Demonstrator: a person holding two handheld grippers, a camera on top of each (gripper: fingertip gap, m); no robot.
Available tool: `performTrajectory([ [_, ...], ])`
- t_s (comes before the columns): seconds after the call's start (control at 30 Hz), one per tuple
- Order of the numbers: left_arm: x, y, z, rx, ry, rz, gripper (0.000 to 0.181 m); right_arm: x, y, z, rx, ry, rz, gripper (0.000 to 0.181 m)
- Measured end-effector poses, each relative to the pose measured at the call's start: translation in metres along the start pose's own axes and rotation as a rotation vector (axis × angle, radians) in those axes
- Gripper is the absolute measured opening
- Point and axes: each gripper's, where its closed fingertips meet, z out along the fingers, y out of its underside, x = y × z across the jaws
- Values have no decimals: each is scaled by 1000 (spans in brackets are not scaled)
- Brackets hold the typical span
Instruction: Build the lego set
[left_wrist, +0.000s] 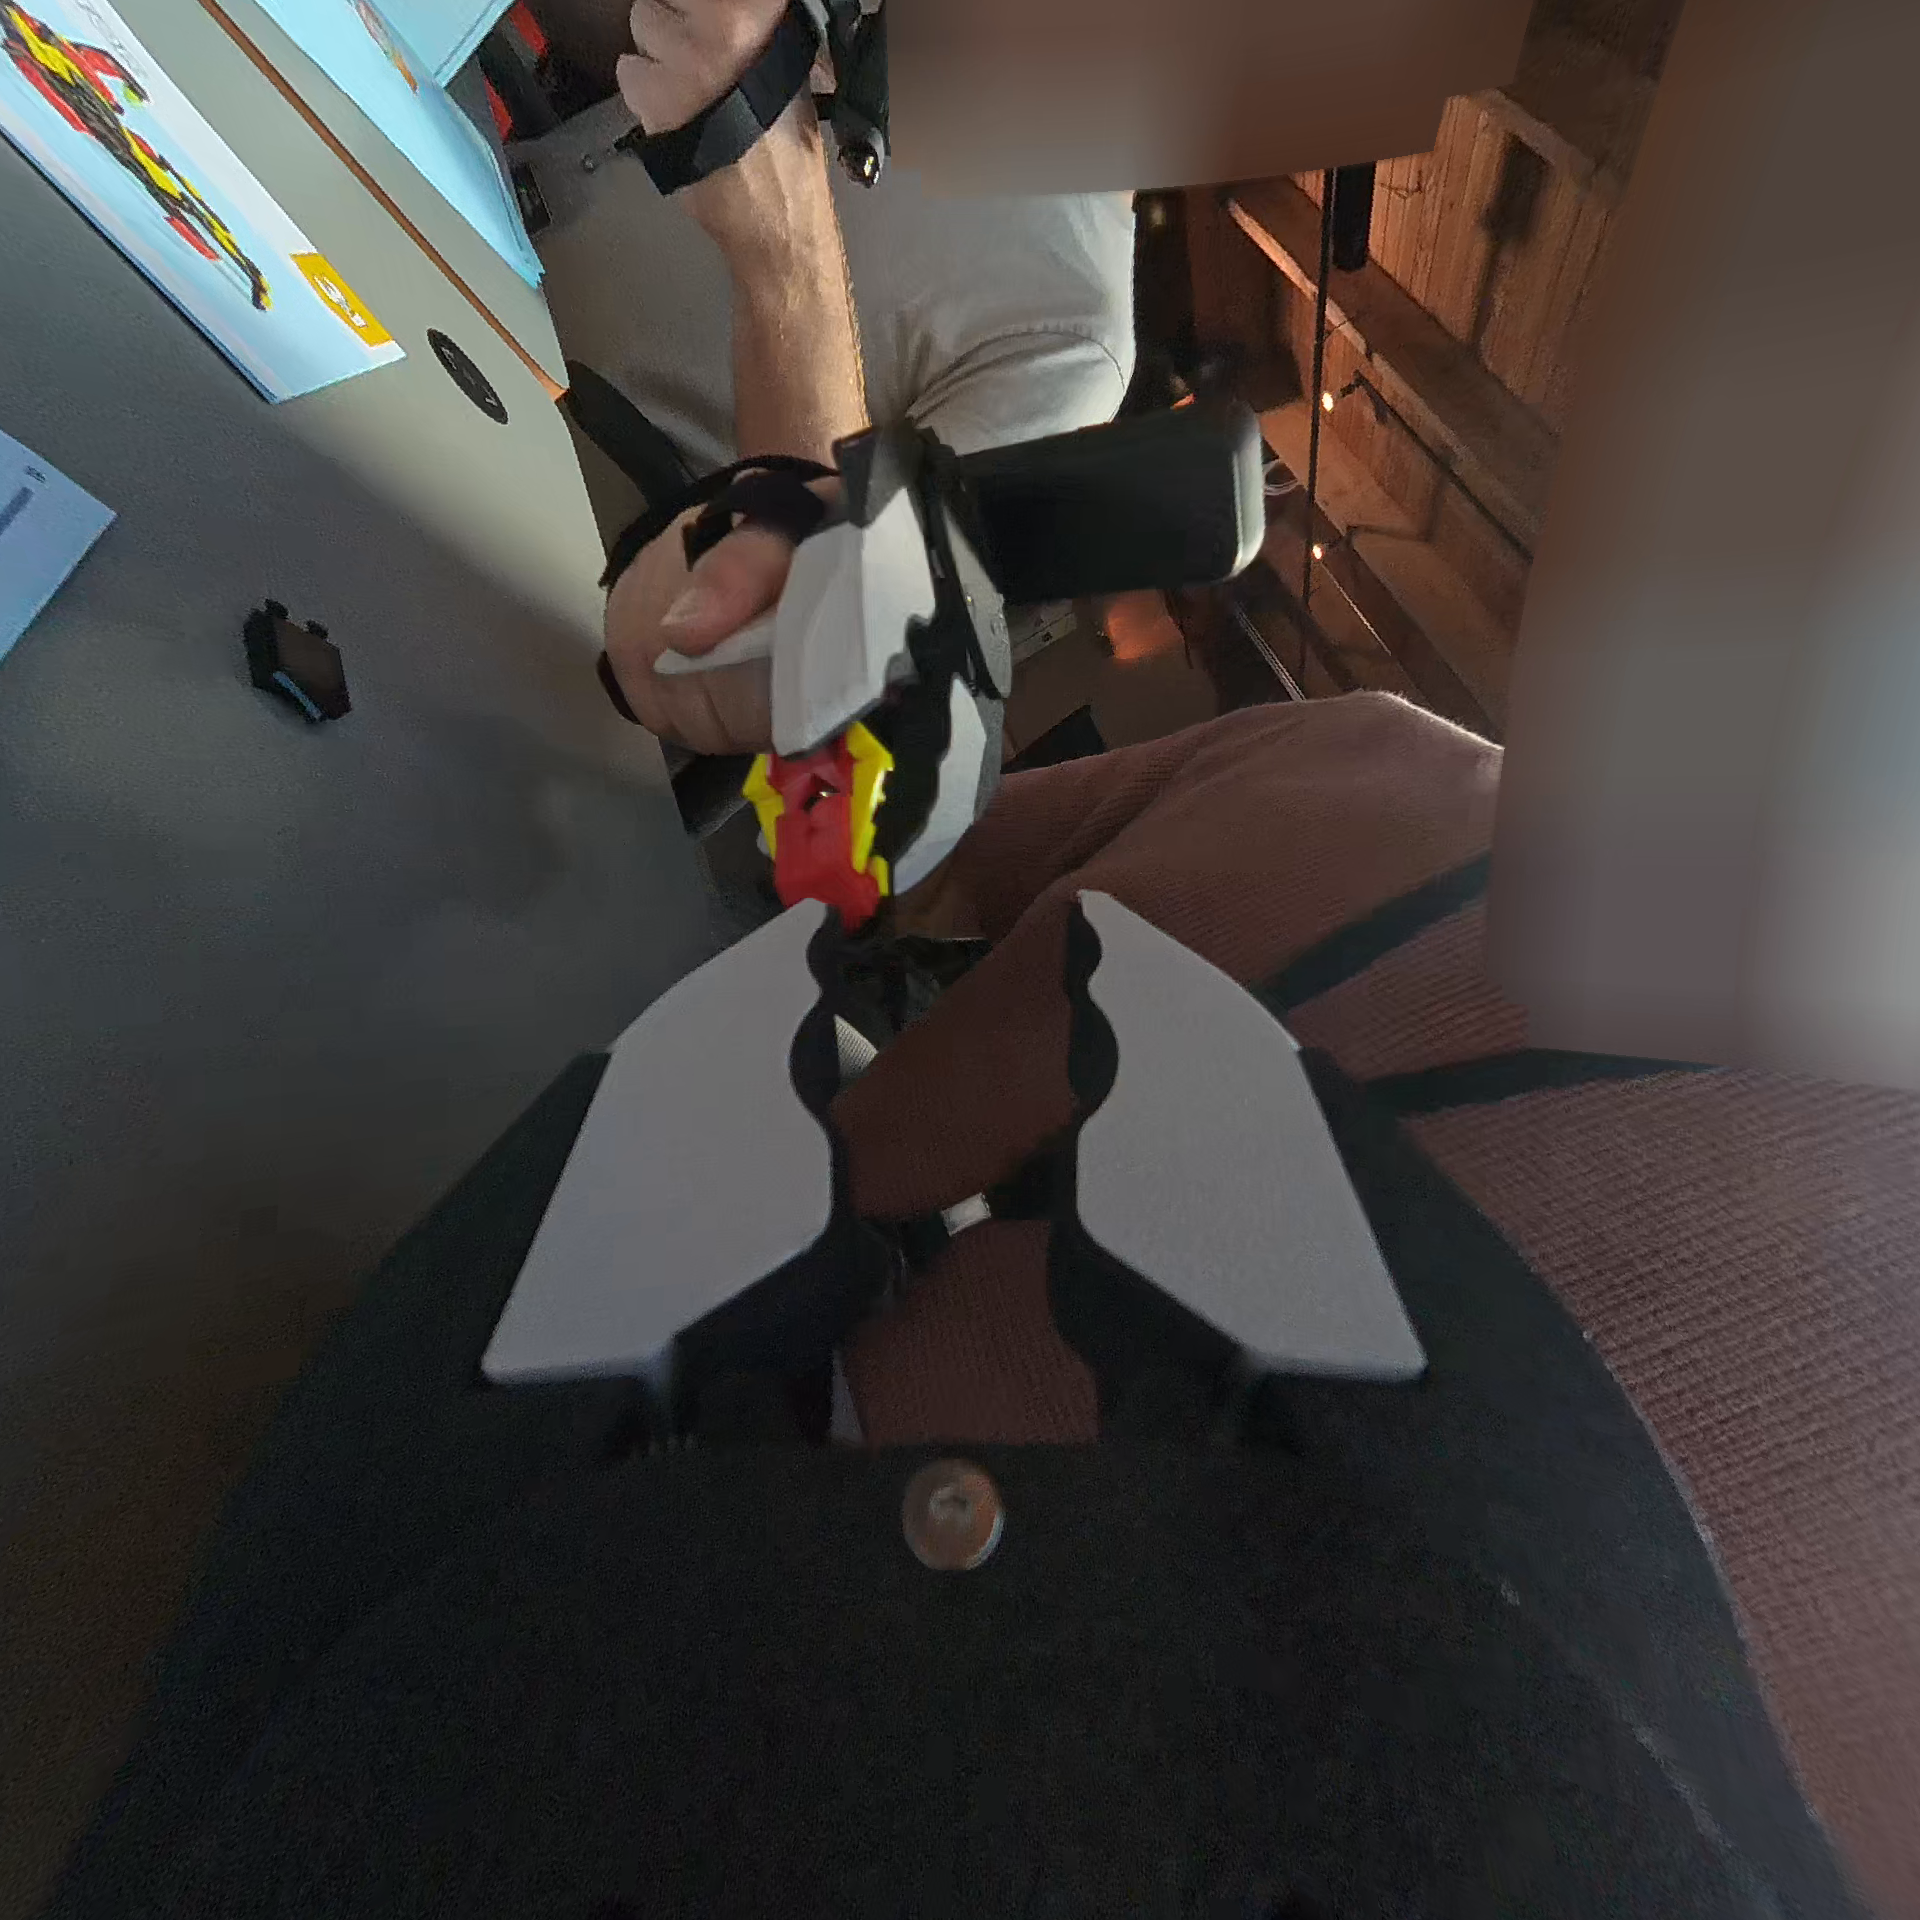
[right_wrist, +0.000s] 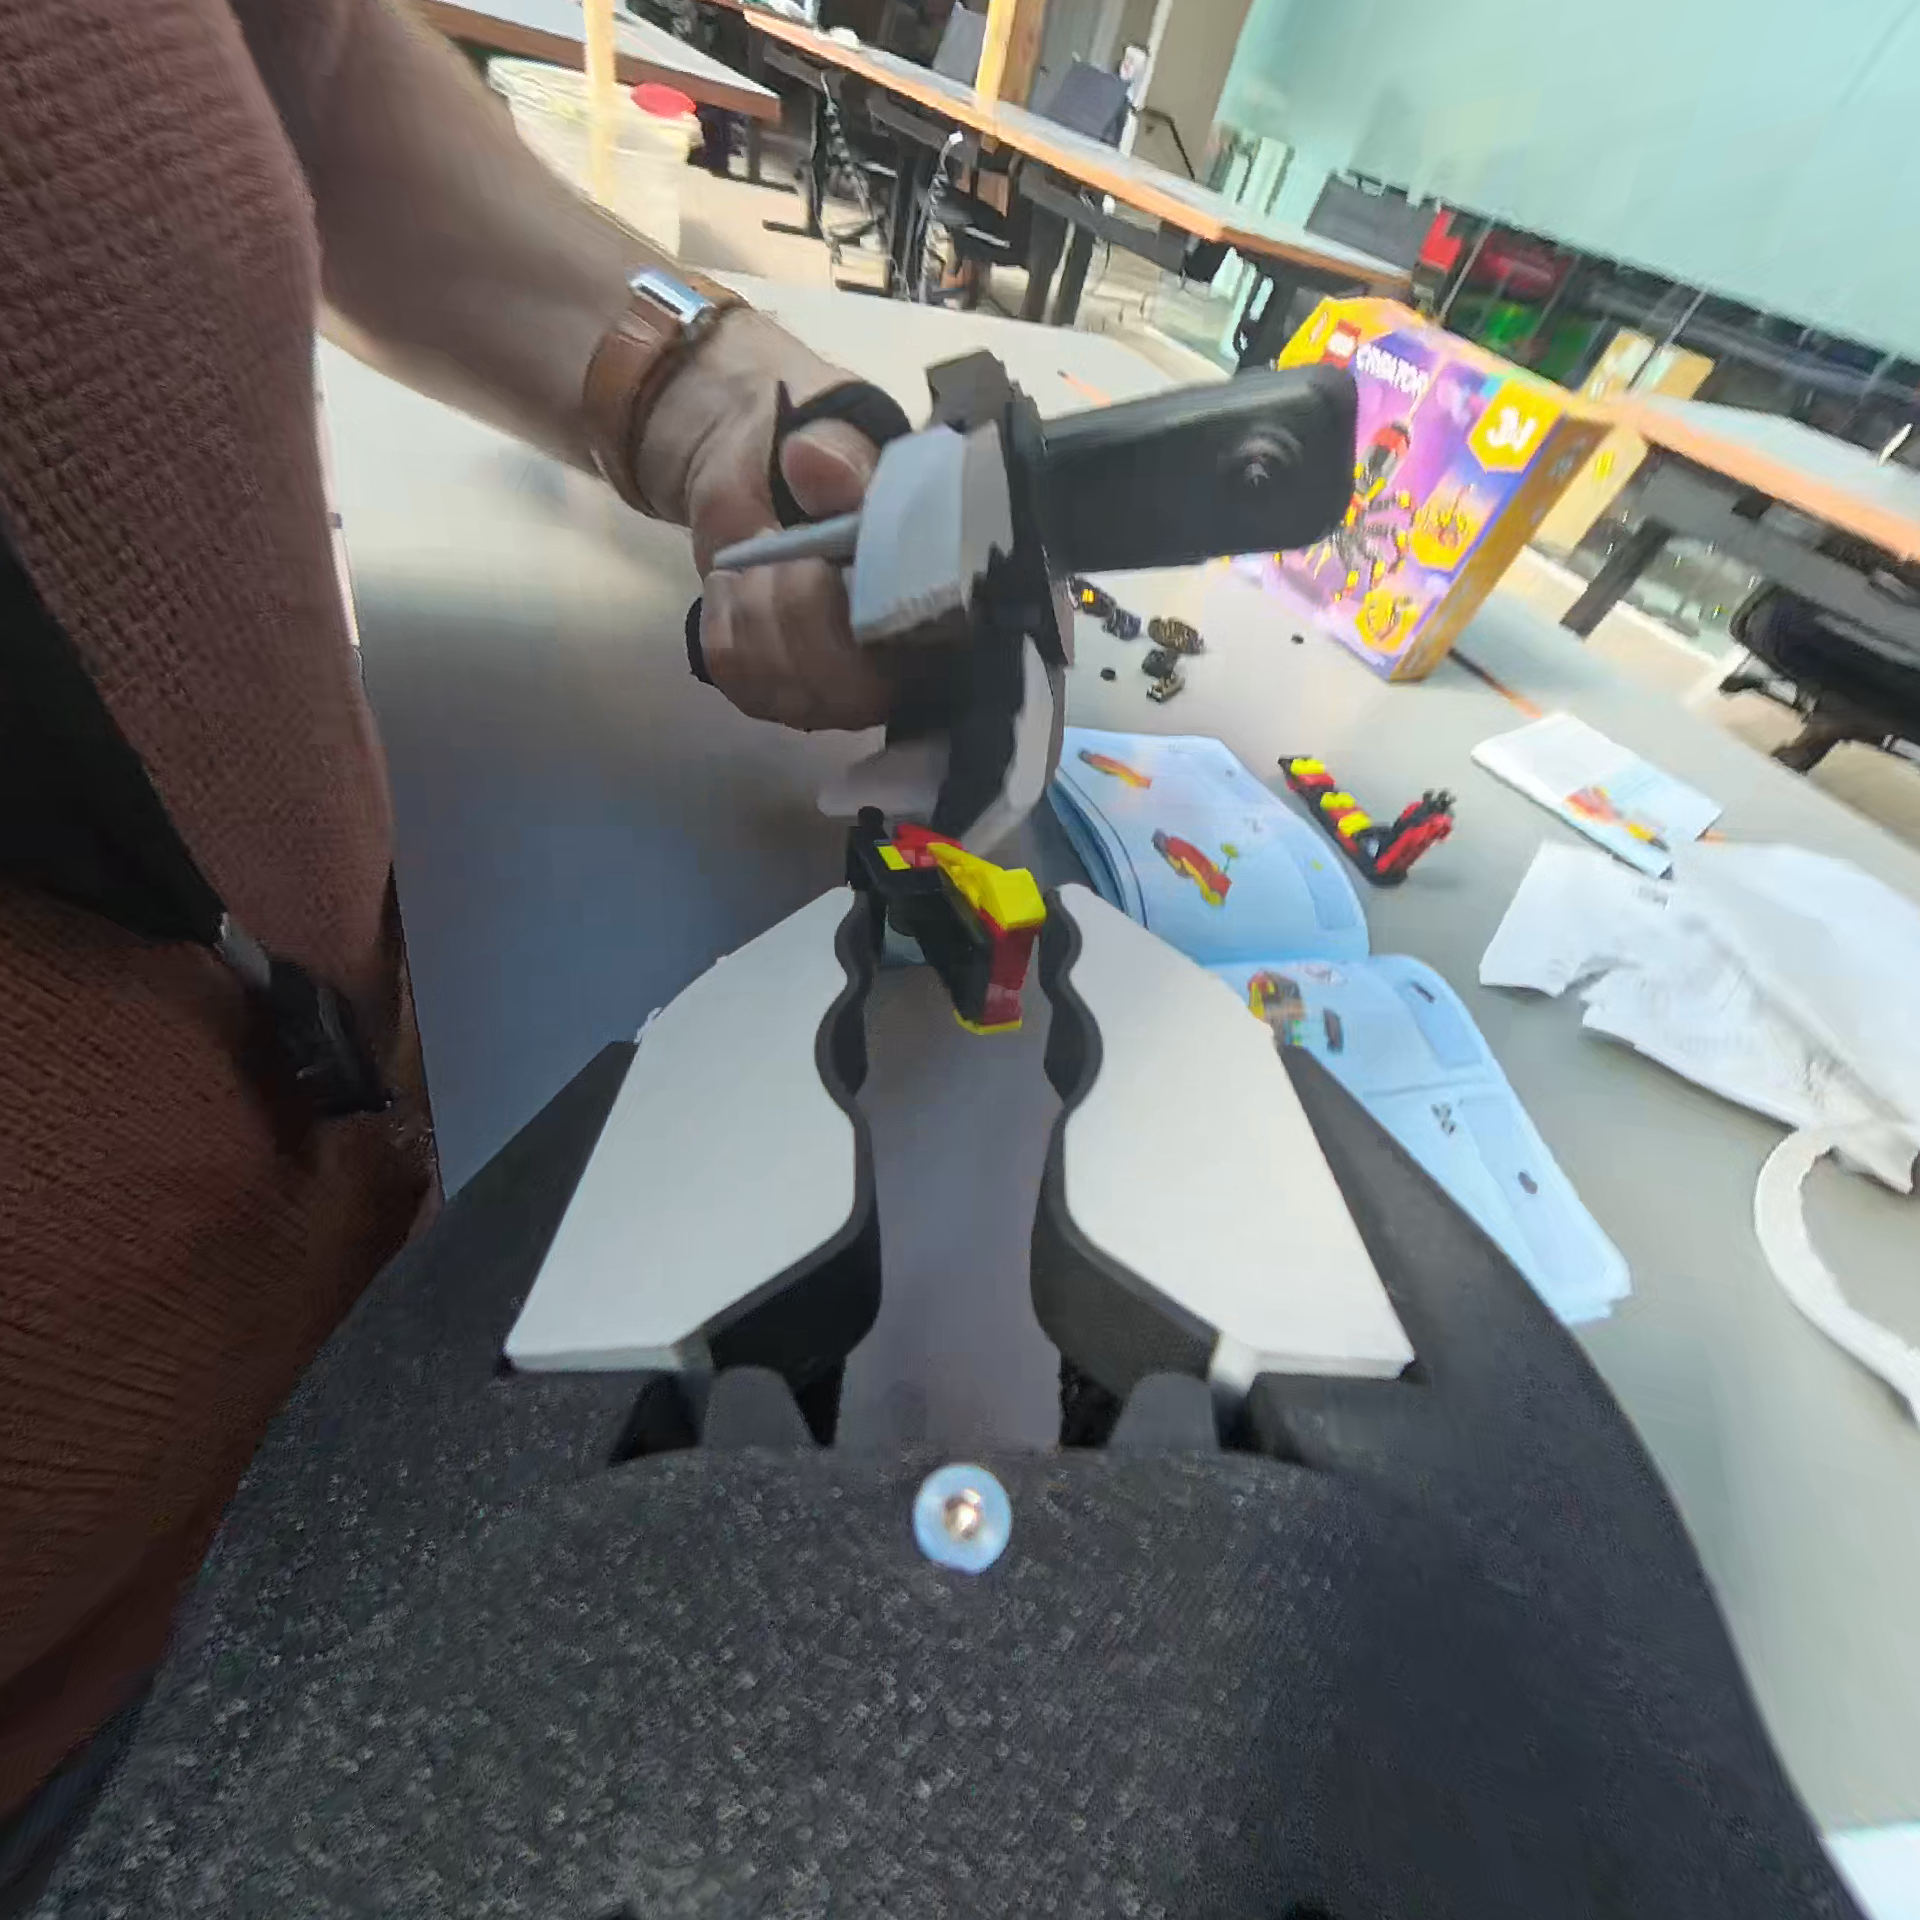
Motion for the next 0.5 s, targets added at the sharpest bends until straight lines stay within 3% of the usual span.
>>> performTrajectory([
  [0.1,11,8,-16,16,0,56,41,4,30,0,-205,7,315,30],
  [0.17,4,18,-22,-9,-93,112,41,-4,48,2,-356,-54,491,30],
  [0.33,5,30,-26,-65,-185,230,41,-20,72,9,-597,-230,606,31],
  [0.5,3,39,-34,-99,-225,273,41,-26,75,12,-796,-382,543,32],
])
